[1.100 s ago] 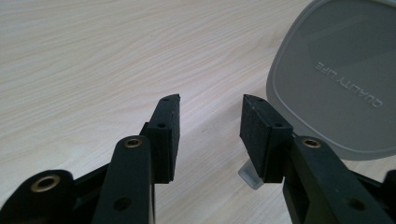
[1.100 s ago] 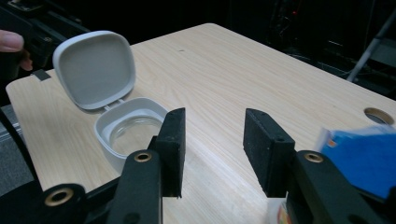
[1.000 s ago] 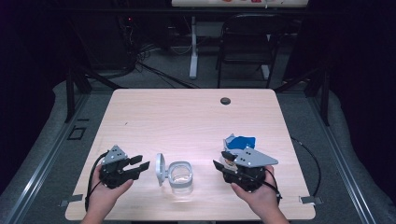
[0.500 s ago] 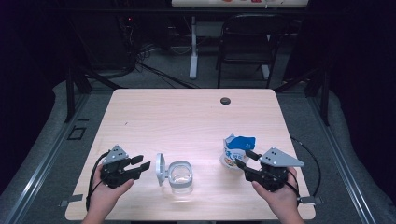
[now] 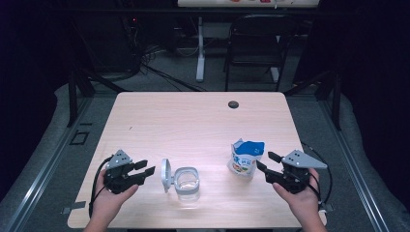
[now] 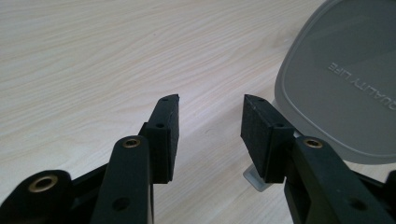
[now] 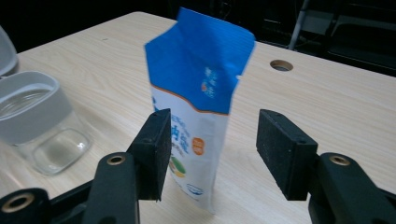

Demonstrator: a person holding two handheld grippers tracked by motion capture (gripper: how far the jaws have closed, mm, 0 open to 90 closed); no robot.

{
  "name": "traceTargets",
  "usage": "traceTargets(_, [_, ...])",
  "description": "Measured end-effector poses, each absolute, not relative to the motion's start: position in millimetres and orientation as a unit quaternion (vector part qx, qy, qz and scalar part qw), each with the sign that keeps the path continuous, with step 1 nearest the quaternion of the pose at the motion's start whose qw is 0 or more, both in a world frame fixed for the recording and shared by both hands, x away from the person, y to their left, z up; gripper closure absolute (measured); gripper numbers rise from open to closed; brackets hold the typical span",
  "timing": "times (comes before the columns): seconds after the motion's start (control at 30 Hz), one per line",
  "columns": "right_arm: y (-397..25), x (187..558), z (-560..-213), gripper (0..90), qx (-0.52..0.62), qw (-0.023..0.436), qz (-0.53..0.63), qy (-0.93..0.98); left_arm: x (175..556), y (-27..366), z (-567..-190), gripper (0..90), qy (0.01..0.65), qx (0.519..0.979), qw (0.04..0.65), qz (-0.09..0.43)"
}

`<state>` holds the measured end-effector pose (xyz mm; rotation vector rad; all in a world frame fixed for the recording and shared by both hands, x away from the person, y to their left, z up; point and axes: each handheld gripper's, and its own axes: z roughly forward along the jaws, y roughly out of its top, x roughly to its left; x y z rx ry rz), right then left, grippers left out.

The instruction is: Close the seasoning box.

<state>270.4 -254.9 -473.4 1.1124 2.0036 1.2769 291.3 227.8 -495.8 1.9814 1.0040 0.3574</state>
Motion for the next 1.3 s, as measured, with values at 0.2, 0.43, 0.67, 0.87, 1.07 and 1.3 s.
traceTargets(0.2, [-260.5, 278.7, -474.1, 46.1, 0.419, 0.245, 0.475, 0.734, 290.8, 230.1, -495.7, 57.4, 0.404, 0.795, 0.429, 0.144])
traceTargets(0.43, [-251.2, 288.3, -472.4, 51.4, 0.411, 0.228, 0.487, 0.736, 290.0, 231.7, -495.2, 57.4, 0.406, 0.791, 0.433, 0.147])
traceTargets(0.67, [-243.7, 288.9, -468.7, 71.2, 0.411, 0.227, 0.486, 0.737, 290.7, 232.4, -496.5, 57.5, 0.407, 0.793, 0.43, 0.146])
traceTargets(0.87, [-243.8, 286.3, -466.4, 89.1, 0.404, 0.216, 0.487, 0.744, 291.1, 233.4, -496.9, 57.6, 0.409, 0.792, 0.429, 0.145])
traceTargets(1.07, [-235.6, 279.4, -465.0, 90.0, 0.395, 0.213, 0.486, 0.75, 291.0, 234.5, -496.3, 57.7, 0.409, 0.791, 0.43, 0.148])
traceTargets(1.3, [-230.4, 269.1, -464.7, 90.0, 0.391, 0.218, 0.482, 0.753, 290.8, 235.6, -496.1, 58.1, 0.41, 0.79, 0.431, 0.147])
